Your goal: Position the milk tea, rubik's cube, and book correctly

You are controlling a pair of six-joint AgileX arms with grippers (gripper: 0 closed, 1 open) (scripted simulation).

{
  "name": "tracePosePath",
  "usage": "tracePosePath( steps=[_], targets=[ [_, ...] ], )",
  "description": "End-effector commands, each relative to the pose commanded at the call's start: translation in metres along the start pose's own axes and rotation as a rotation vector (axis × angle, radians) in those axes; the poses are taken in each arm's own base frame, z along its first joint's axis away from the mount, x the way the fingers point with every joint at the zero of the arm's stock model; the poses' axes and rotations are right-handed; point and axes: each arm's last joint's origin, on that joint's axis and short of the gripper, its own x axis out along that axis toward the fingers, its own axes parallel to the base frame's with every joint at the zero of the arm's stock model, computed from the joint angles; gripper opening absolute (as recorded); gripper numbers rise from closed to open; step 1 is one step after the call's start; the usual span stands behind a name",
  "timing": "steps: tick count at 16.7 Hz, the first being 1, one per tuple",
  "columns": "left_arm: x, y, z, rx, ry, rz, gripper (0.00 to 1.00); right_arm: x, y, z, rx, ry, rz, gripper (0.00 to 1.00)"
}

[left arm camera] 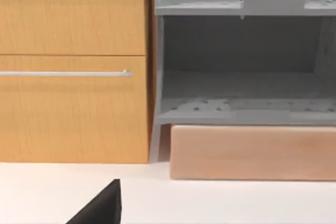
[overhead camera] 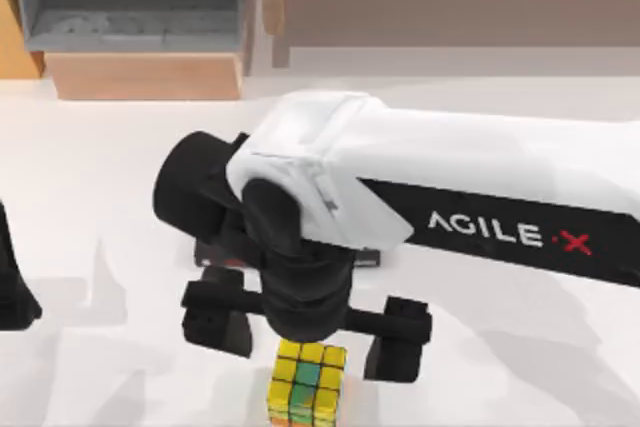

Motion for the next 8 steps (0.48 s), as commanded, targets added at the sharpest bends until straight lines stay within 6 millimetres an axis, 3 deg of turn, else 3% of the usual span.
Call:
tracePosePath(
  steps=[4, 8],
  targets=[
    [0.0, 0.0, 0.0, 0.0, 0.0, 0.0, 1.0, 0.034, 0.0, -0.001, 0.0, -0.001, 0.005, 1.0],
    [0.0, 0.0, 0.0, 0.0, 0.0, 0.0, 1.0, 0.04, 0.0, -0.001, 0.0, 0.0, 0.001, 1.0]
  ],
)
